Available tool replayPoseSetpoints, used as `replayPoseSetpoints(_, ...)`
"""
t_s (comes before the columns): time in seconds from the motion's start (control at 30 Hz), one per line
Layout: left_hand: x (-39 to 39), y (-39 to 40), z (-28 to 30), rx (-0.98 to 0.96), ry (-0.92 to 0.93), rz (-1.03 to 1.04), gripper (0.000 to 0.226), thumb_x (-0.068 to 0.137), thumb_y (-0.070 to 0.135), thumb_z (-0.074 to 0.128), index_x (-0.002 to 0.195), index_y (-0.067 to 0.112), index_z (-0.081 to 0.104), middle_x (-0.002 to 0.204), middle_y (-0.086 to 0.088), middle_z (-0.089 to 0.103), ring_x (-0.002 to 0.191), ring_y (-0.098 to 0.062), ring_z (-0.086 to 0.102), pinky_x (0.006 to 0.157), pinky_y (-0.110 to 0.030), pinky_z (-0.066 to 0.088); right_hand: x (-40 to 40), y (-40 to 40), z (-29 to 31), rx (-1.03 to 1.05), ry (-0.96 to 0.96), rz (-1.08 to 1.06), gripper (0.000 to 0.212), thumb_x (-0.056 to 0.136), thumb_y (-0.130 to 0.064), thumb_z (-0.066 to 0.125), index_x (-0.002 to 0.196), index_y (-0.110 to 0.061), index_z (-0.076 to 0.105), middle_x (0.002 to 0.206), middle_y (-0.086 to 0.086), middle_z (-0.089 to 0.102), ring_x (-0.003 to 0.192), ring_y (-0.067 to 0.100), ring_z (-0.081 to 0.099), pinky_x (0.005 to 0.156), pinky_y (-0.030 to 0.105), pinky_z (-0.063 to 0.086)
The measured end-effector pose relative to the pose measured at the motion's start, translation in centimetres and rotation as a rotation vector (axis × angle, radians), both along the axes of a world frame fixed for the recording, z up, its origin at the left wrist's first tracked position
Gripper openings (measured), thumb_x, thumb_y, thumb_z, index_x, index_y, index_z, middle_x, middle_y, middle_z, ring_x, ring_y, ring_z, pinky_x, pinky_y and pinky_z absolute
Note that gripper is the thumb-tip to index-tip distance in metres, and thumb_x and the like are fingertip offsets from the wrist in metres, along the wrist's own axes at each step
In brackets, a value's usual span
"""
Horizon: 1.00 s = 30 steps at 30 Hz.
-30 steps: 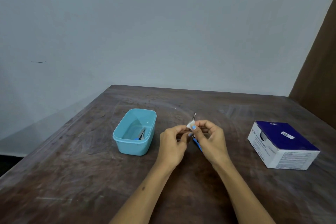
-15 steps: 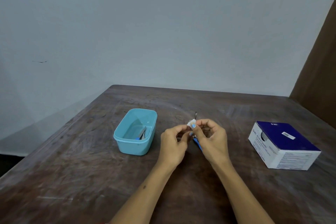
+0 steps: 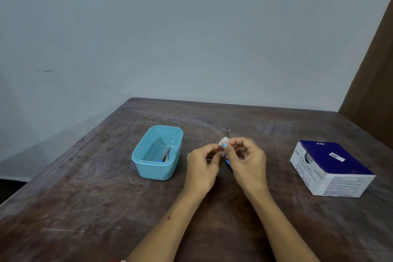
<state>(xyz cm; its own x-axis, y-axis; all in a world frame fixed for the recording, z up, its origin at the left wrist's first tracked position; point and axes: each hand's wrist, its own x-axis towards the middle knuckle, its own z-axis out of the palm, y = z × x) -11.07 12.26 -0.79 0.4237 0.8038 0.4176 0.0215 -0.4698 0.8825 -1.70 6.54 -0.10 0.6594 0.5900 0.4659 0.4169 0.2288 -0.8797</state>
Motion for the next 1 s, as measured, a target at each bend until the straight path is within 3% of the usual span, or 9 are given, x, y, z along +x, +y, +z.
replayPoseSetpoints(0.23, 0.0, 0.0, 0.1, -0.031, -0.073, 0.045, 0.027, 0.083, 0.001, 0.064, 0.105, 0.014, 0.071, 0.091, 0.002, 0.074, 0.083, -0.007, 0.070, 0.078, -0.033, 0.059, -0.7, -0.3, 0.6, 0.050, -0.006, -0.023, 0.005, 0.079, -0.019, 0.074, 0.079, -0.020, 0.069, 0.078, -0.006, 0.066, 0.065, 0.007, 0.065, 0.057, 0.021, 0.054)
replayPoseSetpoints(0.37, 0.0, -0.2, 0.1, 0.006, -0.062, 0.069, 0.027, 0.080, 0.002, 0.067, 0.104, 0.015, 0.072, 0.089, 0.002, 0.074, 0.081, -0.006, 0.069, 0.076, -0.033, 0.059, -0.7, -0.4, 0.5, 0.026, 0.024, -0.044, 0.002, 0.080, -0.017, 0.072, 0.082, -0.018, 0.072, 0.073, -0.007, 0.070, 0.066, 0.005, 0.067, 0.062, 0.025, 0.057)
replayPoseSetpoints(0.57, -0.1, -0.7, 0.5, 0.089, -0.011, 0.088, 0.019, 0.076, 0.008, 0.073, 0.095, 0.014, 0.073, 0.083, 0.005, 0.072, 0.077, -0.005, 0.068, 0.073, -0.026, 0.058, -0.8, -0.6, 1.2, 0.130, 0.007, -0.135, 0.017, 0.083, -0.016, 0.068, 0.077, -0.032, 0.067, 0.075, -0.005, 0.070, 0.065, 0.005, 0.066, 0.059, 0.018, 0.053)
replayPoseSetpoints(0.67, -0.2, -0.8, 0.5, 0.131, 0.020, 0.075, 0.020, 0.077, 0.009, 0.073, 0.097, 0.014, 0.073, 0.085, 0.005, 0.073, 0.078, -0.004, 0.067, 0.073, -0.024, 0.057, -0.7, -0.4, 0.9, 0.113, 0.003, -0.148, 0.017, 0.082, -0.015, 0.069, 0.074, -0.031, 0.067, 0.072, -0.006, 0.069, 0.064, 0.005, 0.066, 0.058, 0.019, 0.053)
replayPoseSetpoints(0.8, -0.2, -0.4, 0.3, 0.096, -0.009, 0.097, 0.020, 0.077, 0.007, 0.073, 0.095, 0.014, 0.074, 0.084, 0.004, 0.073, 0.077, -0.005, 0.068, 0.073, -0.028, 0.058, -0.8, -0.3, 0.6, 0.067, 0.002, -0.119, 0.013, 0.081, -0.013, 0.069, 0.078, -0.025, 0.070, 0.074, -0.008, 0.070, 0.067, 0.004, 0.066, 0.061, 0.020, 0.054)
replayPoseSetpoints(1.0, 0.0, -0.4, 0.1, 0.104, 0.023, 0.060, 0.016, 0.076, 0.009, 0.073, 0.092, 0.012, 0.074, 0.082, 0.004, 0.073, 0.076, -0.006, 0.068, 0.072, -0.031, 0.058, -0.7, -0.6, 1.3, 0.160, -0.032, -0.160, 0.028, 0.083, -0.010, 0.067, 0.077, -0.037, 0.064, 0.080, -0.005, 0.068, 0.070, 0.005, 0.065, 0.059, 0.012, 0.049)
